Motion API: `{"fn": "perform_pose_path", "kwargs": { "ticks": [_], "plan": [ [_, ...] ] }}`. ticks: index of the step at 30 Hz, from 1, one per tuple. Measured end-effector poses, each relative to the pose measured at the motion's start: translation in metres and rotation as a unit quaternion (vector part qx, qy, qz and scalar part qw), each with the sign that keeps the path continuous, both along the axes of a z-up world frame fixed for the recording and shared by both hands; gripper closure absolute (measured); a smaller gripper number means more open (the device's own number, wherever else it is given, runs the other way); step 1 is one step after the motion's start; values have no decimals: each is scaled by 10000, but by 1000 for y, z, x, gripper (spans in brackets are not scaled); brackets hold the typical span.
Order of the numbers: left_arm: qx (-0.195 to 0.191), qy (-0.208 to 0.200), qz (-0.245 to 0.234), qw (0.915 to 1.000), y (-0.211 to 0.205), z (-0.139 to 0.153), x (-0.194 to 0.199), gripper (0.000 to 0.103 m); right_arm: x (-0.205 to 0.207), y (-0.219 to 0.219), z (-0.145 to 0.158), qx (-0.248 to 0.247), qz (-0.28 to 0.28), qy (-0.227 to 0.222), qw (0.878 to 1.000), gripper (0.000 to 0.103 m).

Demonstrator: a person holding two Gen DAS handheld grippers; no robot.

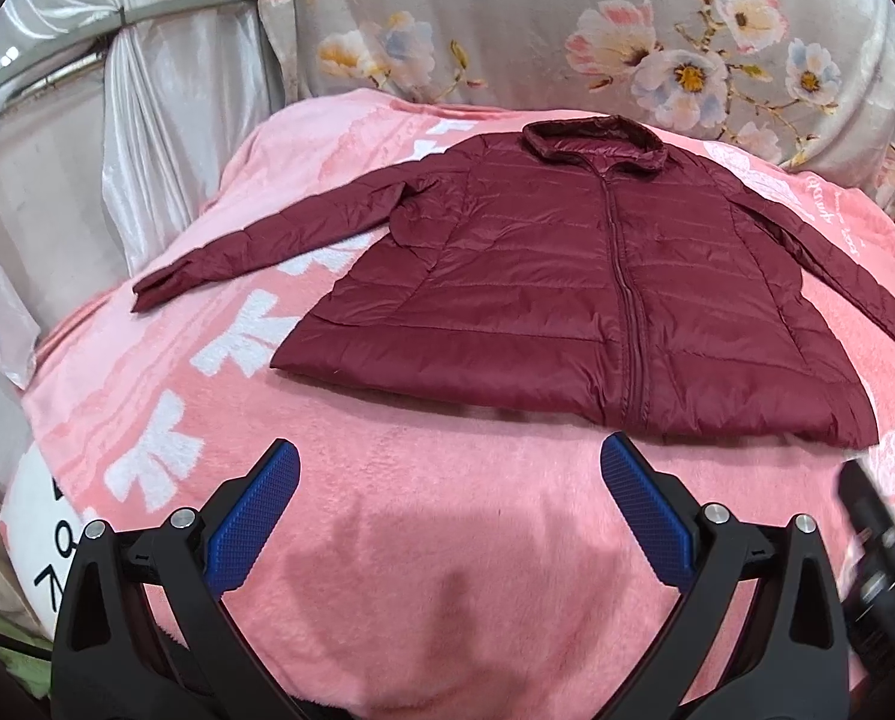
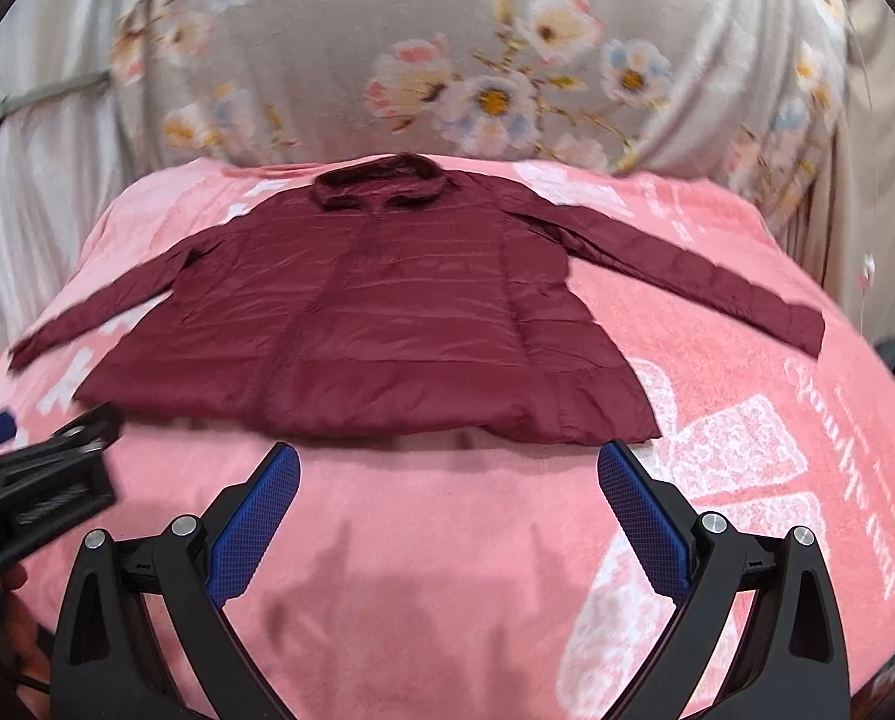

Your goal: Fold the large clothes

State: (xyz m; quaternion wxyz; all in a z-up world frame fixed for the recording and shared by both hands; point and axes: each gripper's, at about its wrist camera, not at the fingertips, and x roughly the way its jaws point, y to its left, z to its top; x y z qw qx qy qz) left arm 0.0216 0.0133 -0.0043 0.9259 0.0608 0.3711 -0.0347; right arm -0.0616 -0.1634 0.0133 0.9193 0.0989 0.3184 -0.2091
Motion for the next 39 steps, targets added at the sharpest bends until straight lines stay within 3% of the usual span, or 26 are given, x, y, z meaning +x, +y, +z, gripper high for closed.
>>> {"fn": "perform_pose_path", "kwargs": {
  "ticks": [3,7,12,16,19,23,26,27,28,29,31,33,36,39],
  "plan": [
    [-46,116,143,9998,1,-3,18,5,6,-44,-4,303,-303,-26,9991,5],
    [12,111,290,9995,-1,-3,43,5,14,-106,-6,352,-896,-60,9953,5],
    [146,21,324,9994,-5,-4,73,5,16,-194,-8,385,-1741,-276,9836,5],
    [263,-86,430,9987,-10,-4,97,5,27,-262,-20,690,-2161,-354,9733,5],
    [273,-120,499,9983,-16,-6,115,5,34,-309,-39,1219,-2508,-360,9596,5],
    [360,-154,561,9977,-24,-10,136,5,31,-357,-65,2034,-3019,-546,9298,5],
    [401,-154,612,9972,-29,-15,153,5,29,-368,-66,2045,-3170,-782,9228,5],
    [384,-137,628,9972,-30,-16,157,5,31,-372,-64,1992,-3252,-799,9210,11],
    [341,-118,668,9971,-29,-17,163,5,34,-377,-64,1982,-3301,-853,9190,28],
    [318,-125,698,9970,-29,-18,167,5,36,-383,-63,2003,-3320,-945,9169,39],
    [341,-198,793,9961,-26,-19,173,5,47,-391,-61,1999,-3339,-999,9157,83],
    [413,-239,853,9952,-24,-19,178,5,64,-395,-50,1787,-3238,-1060,9230,101],
    [479,-241,932,9942,-16,-22,185,5,98,-375,-17,1137,-2853,-1165,9445,101],
    [536,-198,1078,9925,-4,-26,193,5,151,-314,29,551,-1814,-1364,9723,101]
  ]
}}
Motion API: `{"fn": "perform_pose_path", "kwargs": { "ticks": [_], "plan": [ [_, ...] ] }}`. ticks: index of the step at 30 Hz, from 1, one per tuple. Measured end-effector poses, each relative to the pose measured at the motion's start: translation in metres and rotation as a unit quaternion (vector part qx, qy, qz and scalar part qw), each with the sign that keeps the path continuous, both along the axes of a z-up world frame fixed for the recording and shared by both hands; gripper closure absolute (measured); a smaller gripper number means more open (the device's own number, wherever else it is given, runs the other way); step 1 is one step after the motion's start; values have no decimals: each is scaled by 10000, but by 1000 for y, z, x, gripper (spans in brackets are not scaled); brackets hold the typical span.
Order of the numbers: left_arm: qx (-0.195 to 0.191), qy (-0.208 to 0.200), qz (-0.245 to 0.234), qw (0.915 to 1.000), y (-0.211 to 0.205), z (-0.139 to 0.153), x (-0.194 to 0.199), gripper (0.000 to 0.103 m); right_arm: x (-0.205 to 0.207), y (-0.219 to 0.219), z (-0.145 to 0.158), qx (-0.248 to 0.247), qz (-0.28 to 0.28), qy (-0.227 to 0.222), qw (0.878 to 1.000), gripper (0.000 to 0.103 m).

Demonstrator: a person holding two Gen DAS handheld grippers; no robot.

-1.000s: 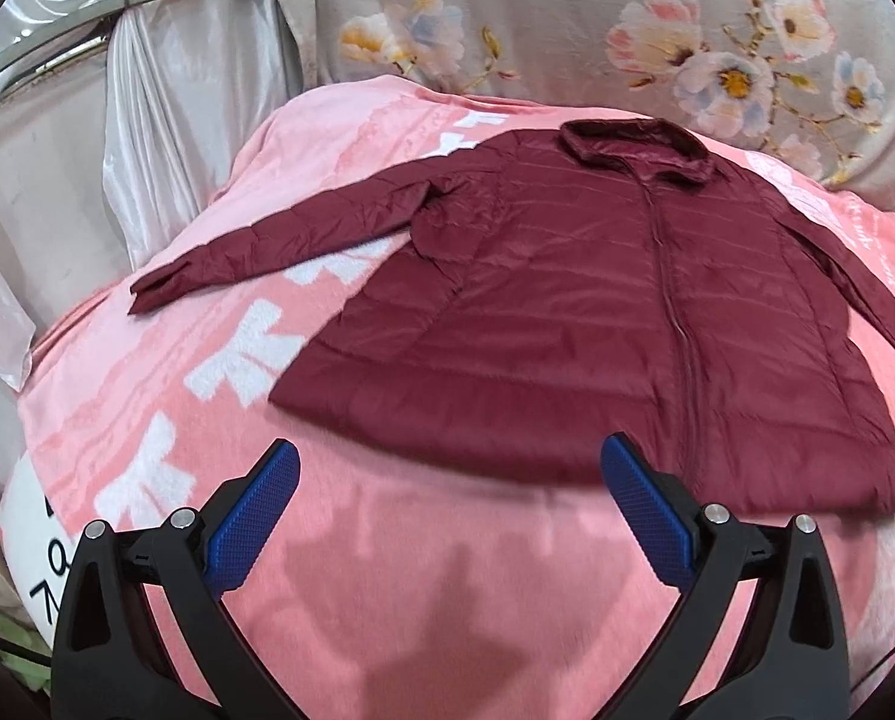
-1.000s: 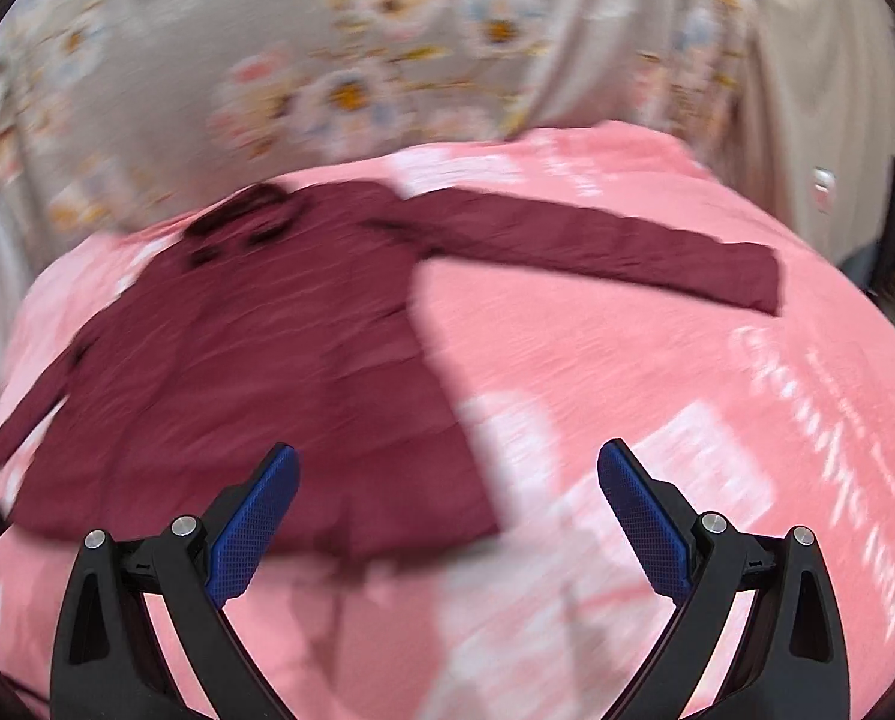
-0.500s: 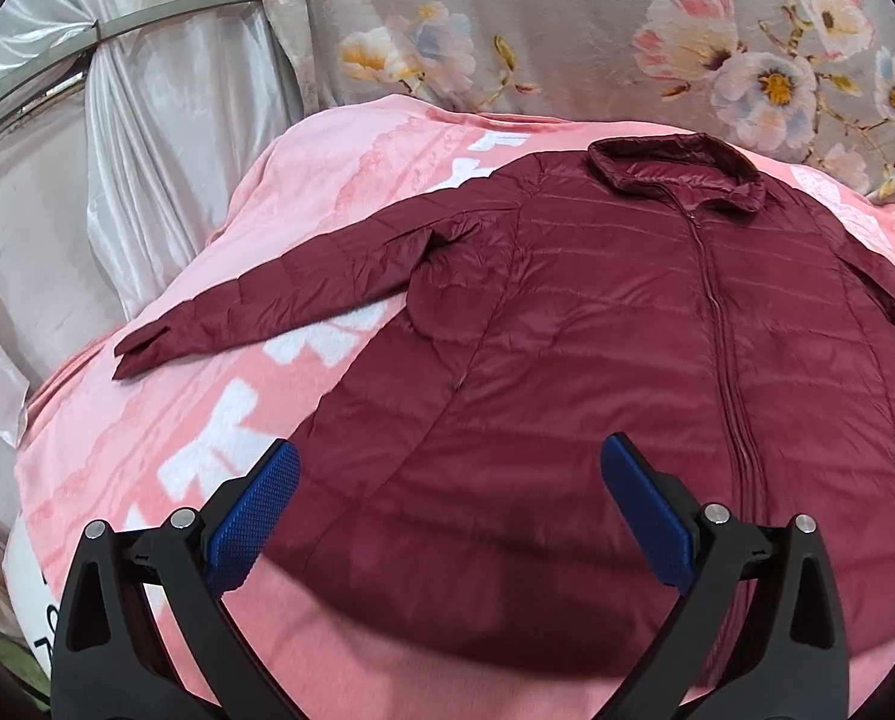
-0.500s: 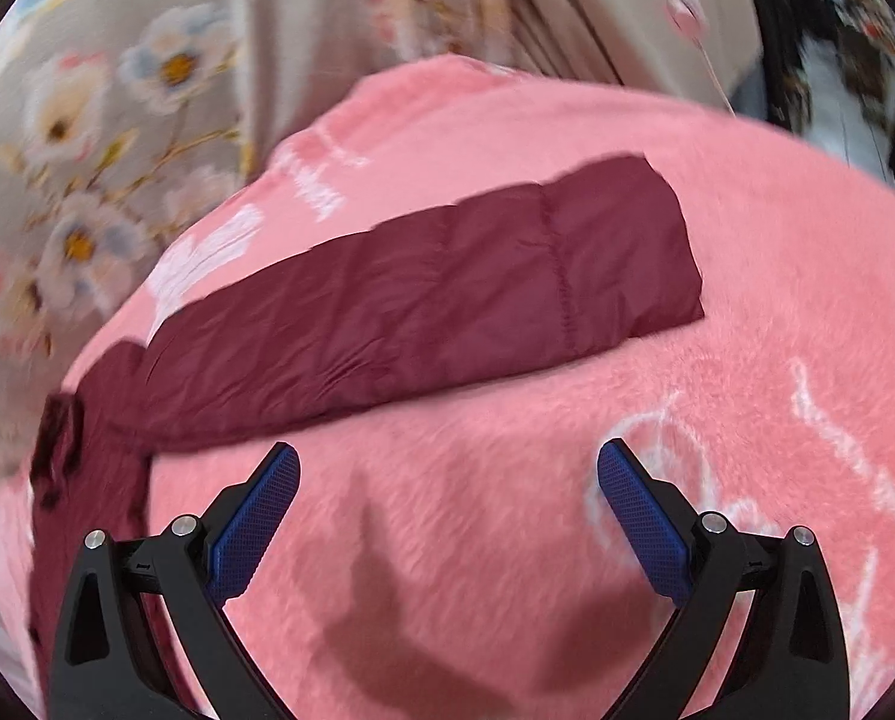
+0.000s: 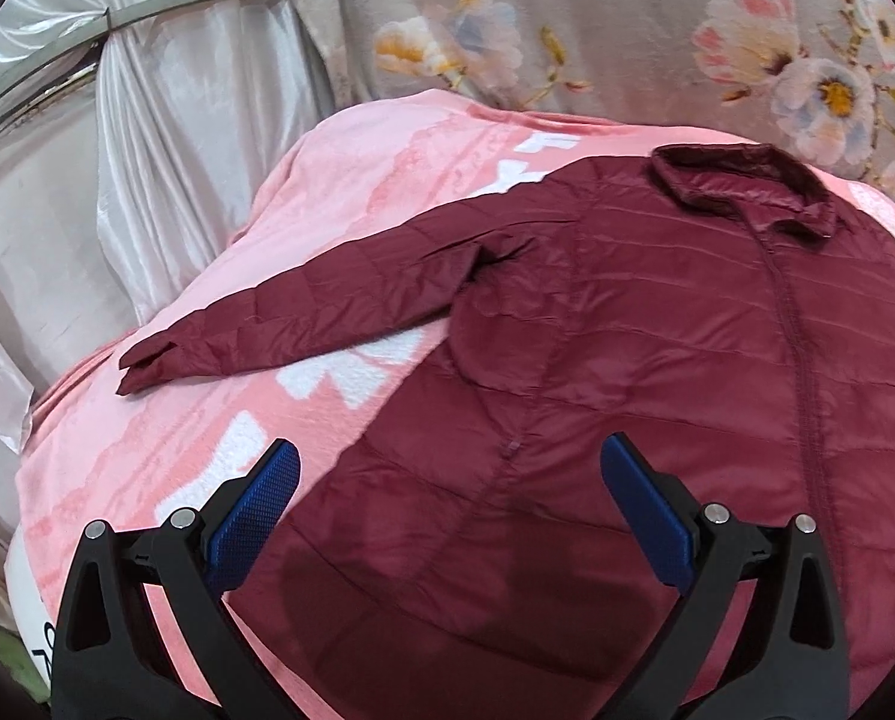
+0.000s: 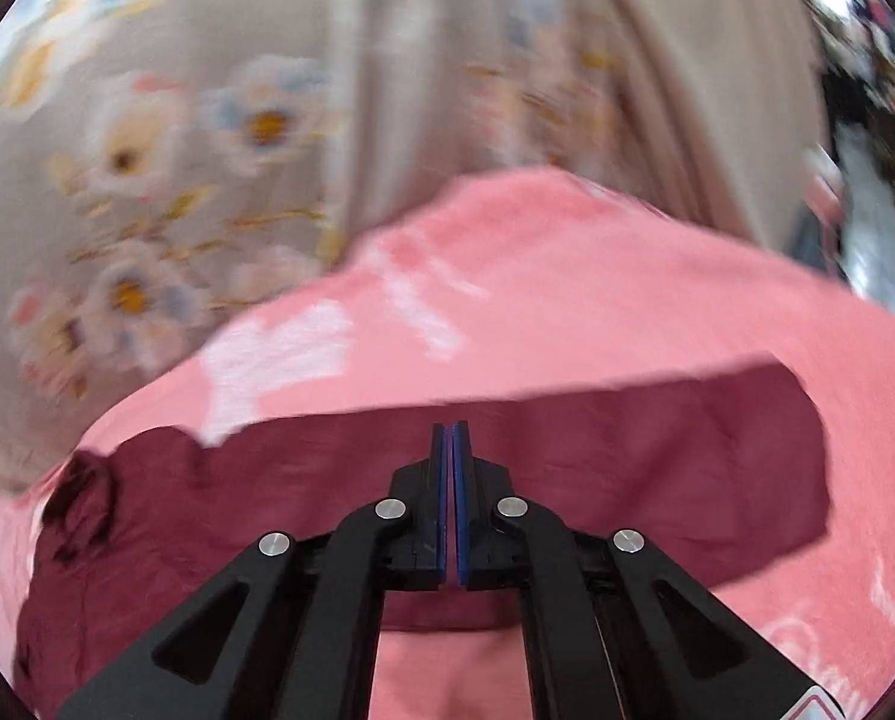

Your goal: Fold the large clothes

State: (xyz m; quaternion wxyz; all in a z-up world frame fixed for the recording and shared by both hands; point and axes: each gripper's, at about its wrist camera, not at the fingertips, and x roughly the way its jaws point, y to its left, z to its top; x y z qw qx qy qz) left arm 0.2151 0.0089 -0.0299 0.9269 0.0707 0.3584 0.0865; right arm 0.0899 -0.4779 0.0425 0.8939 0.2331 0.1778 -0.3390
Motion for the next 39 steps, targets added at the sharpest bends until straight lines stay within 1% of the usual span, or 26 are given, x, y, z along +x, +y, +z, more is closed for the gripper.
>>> {"fn": "perform_pose_path", "kwargs": {
  "ticks": [2,3,4,6,8,9,11,12,13,14,15,17,18,20,21,24,27,30,31,32,33,34,35,36,38,39],
  "plan": [
    [10,23,121,9999,7,-2,4,5,31,46,19,-251,657,-55,9975,101],
    [4,39,175,9998,11,-3,6,5,53,80,27,-381,1176,-67,9923,101],
    [-40,57,237,9997,17,-4,9,5,68,102,30,-445,1509,-49,9875,101],
    [-95,83,319,9994,26,-6,12,5,104,161,29,-595,2303,97,9712,102],
    [-114,120,334,9993,32,-7,12,5,122,196,21,-633,2648,250,9619,102],
    [-125,127,328,9993,36,-7,12,5,124,204,17,-602,2657,269,9618,102],
    [-152,92,291,9994,42,-6,10,5,119,200,3,-412,2456,387,9677,93],
    [-170,67,260,9995,44,-5,9,5,118,193,-3,-353,2300,463,9714,72],
    [-176,40,214,9996,45,-4,7,5,105,175,-10,-263,1968,559,9785,47],
    [-177,36,173,9997,44,-4,6,5,93,158,-17,-187,1659,594,9842,40],
    [-193,24,122,9997,43,-5,4,5,73,132,-25,-66,1243,636,9902,38],
    [-240,14,68,9997,40,-5,1,5,36,92,-40,188,659,787,9945,38],
    [-262,16,43,9996,38,-5,0,5,13,68,-49,401,310,839,9952,38],
    [-315,36,-33,9995,30,-7,-4,5,-27,36,-64,809,-206,786,9934,37],
    [-338,42,-91,9994,24,-7,-6,5,-53,15,-73,1096,-519,705,9901,37],
    [-292,35,-219,9993,8,-8,-11,5,-98,-22,-92,1572,-1065,505,9805,37],
    [-203,65,-342,9992,-7,-9,-15,5,-118,-50,-103,1933,-1345,107,9718,37],
    [-125,54,-405,9991,-16,-9,-18,5,-118,-67,-105,1967,-1509,-67,9688,37],
    [-108,46,-405,9991,-17,-8,-19,5,-116,-70,-105,1951,-1556,-75,9683,39],
    [-97,37,-395,9992,-17,-8,-19,5,-113,-74,-105,1922,-1607,-92,9681,45],
    [-89,31,-367,9993,-17,-7,-18,5,-106,-79,-103,1907,-1600,-124,9684,72],
    [-87,27,-337,9994,-16,-6,-16,5,-96,-83,-100,1922,-1476,-128,9701,96],
    [-83,17,-301,9995,-15,-6,-15,5,-86,-84,-95,1884,-1392,-122,9721,97],
    [-74,-1,-241,9997,-13,-6,-13,5,-74,-80,-83,1647,-1324,-159,9773,97],
    [-55,-21,-131,9999,-8,-5,-9,5,-52,-54,-58,1075,-1036,-140,9887,98],
    [-47,-20,-72,10000,-5,-5,-7,5,-31,-35,-38,668,-741,-138,9949,99]
  ]
}}
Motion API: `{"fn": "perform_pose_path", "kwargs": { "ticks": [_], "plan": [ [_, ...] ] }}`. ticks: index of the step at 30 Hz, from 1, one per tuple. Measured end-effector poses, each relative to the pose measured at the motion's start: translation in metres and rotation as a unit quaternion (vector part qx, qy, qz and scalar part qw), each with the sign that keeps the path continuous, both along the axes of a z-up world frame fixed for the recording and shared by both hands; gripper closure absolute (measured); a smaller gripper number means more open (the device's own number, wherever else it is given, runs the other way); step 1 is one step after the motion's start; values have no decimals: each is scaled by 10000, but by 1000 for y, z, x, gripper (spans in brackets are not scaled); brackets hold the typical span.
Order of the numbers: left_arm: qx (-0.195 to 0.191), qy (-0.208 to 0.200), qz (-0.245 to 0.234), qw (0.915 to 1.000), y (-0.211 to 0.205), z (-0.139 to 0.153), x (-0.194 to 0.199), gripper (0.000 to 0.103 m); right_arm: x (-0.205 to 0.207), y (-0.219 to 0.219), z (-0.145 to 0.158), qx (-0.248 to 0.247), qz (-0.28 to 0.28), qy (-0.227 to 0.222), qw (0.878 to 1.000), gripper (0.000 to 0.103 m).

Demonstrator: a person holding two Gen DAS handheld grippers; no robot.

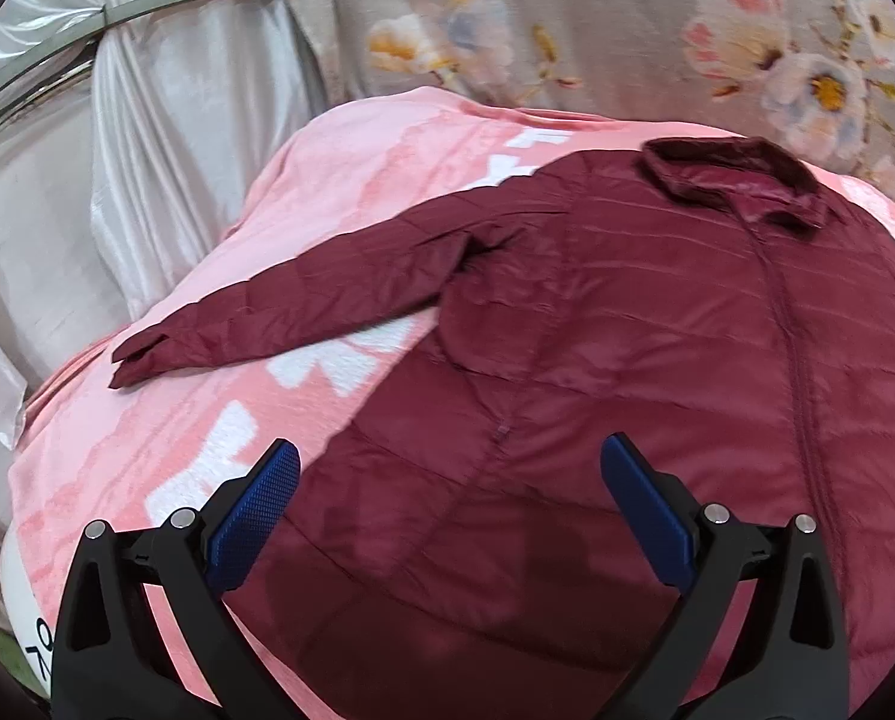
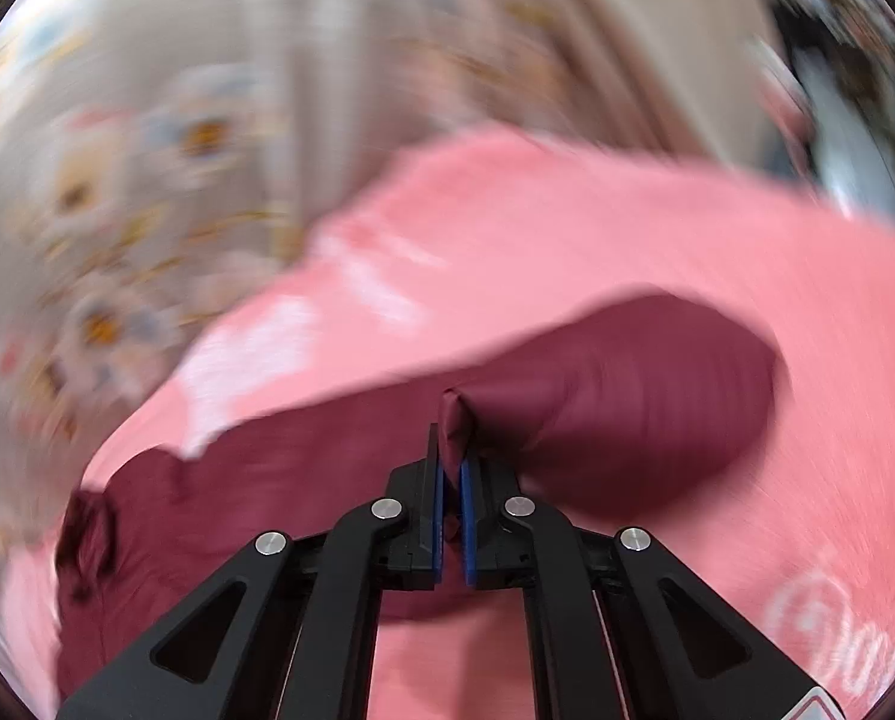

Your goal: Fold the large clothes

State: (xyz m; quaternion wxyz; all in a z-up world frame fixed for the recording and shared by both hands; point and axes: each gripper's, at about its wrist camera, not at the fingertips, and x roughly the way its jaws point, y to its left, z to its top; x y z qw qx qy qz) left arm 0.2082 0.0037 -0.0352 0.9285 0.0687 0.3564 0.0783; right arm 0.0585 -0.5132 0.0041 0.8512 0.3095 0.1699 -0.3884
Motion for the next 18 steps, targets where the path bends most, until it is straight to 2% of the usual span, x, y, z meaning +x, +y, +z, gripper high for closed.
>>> {"fn": "perform_pose_path", "kwargs": {
  "ticks": [2,4,7,10,12,16,18],
  "plan": [
    [5,24,138,9999,8,-1,7,5,30,37,25,-489,556,-39,9972,99],
    [13,66,243,9997,15,-2,13,5,62,77,44,-824,1203,-105,9893,99],
    [18,107,347,9993,25,-4,19,5,111,149,61,-1134,2314,-163,9661,99],
    [13,153,415,9990,34,-8,25,5,156,227,60,-1296,3434,-5,9302,99],
    [-16,210,451,9988,40,-11,29,5,182,277,49,-1301,4136,190,9009,99],
    [-138,328,499,9981,55,-18,36,5,212,353,15,-1279,4988,702,8544,98],
    [-195,366,507,9979,59,-21,38,5,222,379,-8,-1285,5273,1087,8329,92]
  ]
}}
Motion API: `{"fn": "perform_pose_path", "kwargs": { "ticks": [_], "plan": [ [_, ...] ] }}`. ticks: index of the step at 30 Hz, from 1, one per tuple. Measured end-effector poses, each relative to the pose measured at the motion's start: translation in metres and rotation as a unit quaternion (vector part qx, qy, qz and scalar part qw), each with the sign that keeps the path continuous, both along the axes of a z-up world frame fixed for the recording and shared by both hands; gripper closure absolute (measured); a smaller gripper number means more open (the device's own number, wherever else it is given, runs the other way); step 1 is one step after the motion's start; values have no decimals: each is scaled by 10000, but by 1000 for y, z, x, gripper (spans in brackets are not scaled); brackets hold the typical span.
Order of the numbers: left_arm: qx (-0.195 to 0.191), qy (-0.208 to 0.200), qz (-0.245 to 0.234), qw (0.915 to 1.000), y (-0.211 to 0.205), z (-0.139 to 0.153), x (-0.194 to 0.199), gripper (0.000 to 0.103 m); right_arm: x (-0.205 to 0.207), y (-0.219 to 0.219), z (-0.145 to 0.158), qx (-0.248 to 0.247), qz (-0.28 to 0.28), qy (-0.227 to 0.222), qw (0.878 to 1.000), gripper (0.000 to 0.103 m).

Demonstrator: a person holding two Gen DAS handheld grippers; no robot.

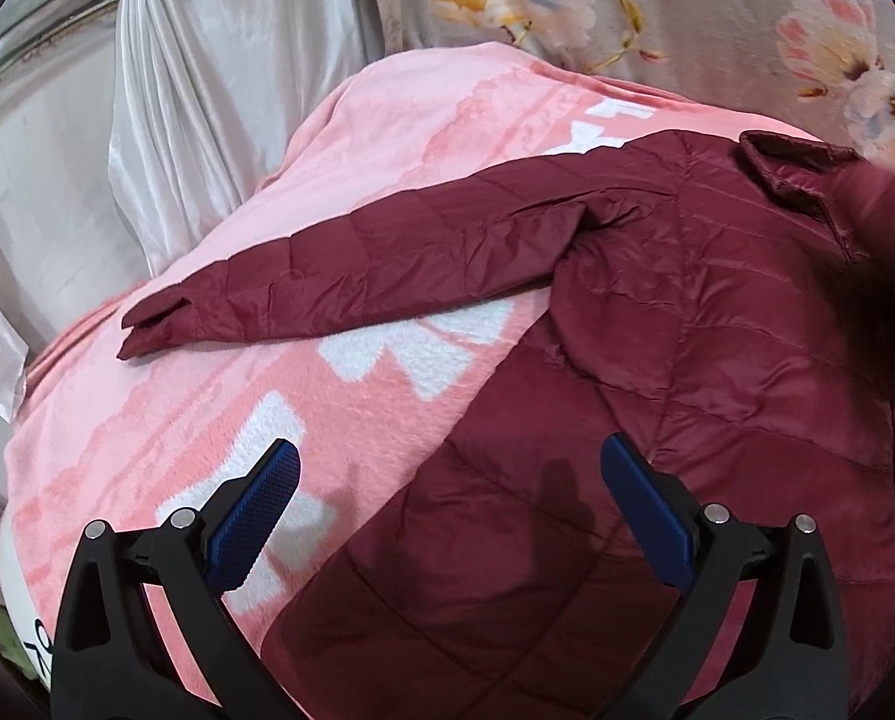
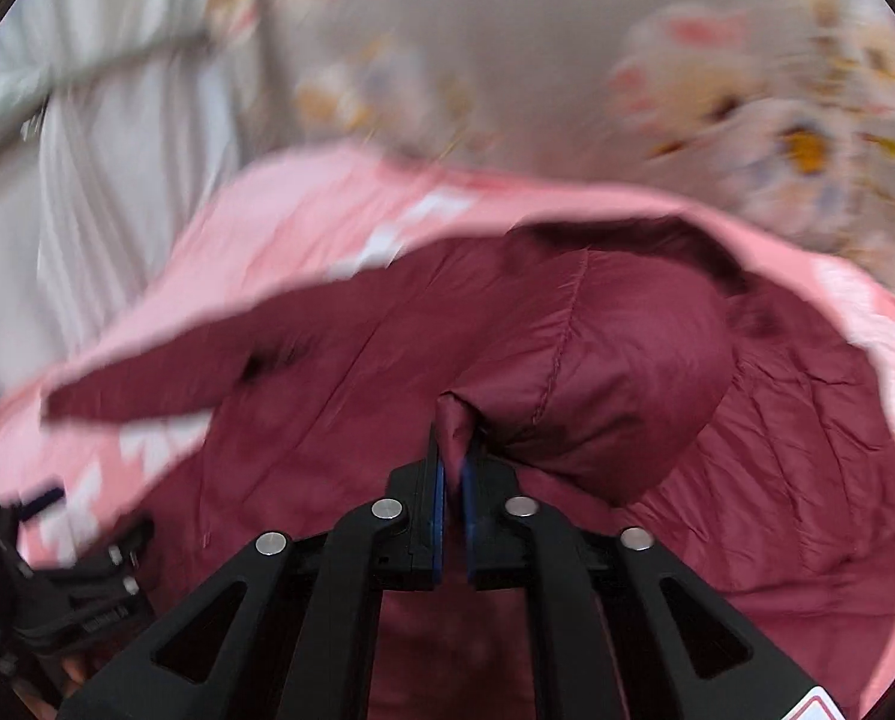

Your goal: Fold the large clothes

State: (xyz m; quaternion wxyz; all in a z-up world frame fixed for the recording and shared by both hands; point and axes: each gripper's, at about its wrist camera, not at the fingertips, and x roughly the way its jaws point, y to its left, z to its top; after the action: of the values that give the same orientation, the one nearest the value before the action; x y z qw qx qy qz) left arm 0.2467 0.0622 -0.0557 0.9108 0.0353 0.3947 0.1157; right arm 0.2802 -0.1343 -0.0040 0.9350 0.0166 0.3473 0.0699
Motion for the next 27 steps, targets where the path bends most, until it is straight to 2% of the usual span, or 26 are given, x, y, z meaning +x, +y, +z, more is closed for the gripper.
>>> {"fn": "perform_pose_path", "kwargs": {
  "ticks": [2,3,4,5,7,8,12,15,18,20,22,25,27],
  "plan": [
    [-131,43,-48,9999,5,-1,3,5,0,15,-16,-95,119,243,9996,85],
    [-186,56,-72,9998,6,-1,3,5,-3,17,-19,-109,135,282,9995,76],
    [-301,72,-127,9994,9,-1,5,5,-9,21,-17,-81,156,221,9996,65],
    [-407,88,-176,9990,10,0,6,5,-15,19,-14,-10,168,105,9998,61],
    [-613,129,-253,9977,13,2,9,5,-30,9,-3,209,153,-186,9995,44],
    [-662,136,-260,9974,13,3,10,5,-38,2,1,320,121,-264,9991,43],
    [-732,45,-266,9970,10,9,7,5,-46,-32,0,858,-256,-122,9959,43],
    [-743,3,-293,9968,8,12,3,5,-50,-73,-11,1336,-813,102,9876,43],
    [-698,-76,-345,9969,5,16,-1,5,-53,-98,-17,1684,-1237,110,9779,44],
    [-645,-121,-369,9972,4,19,-2,5,-51,-111,-19,1839,-1524,116,9710,55],
    [-677,-133,-393,9968,4,20,-3,5,-43,-115,-21,1753,-1779,200,9681,65],
    [-684,-148,-351,9969,7,20,-4,5,-17,-100,-27,1628,-1734,354,9706,73],
    [-677,-110,-324,9971,8,18,-2,5,2,-74,-27,1858,-1100,467,9753,73]
  ]
}}
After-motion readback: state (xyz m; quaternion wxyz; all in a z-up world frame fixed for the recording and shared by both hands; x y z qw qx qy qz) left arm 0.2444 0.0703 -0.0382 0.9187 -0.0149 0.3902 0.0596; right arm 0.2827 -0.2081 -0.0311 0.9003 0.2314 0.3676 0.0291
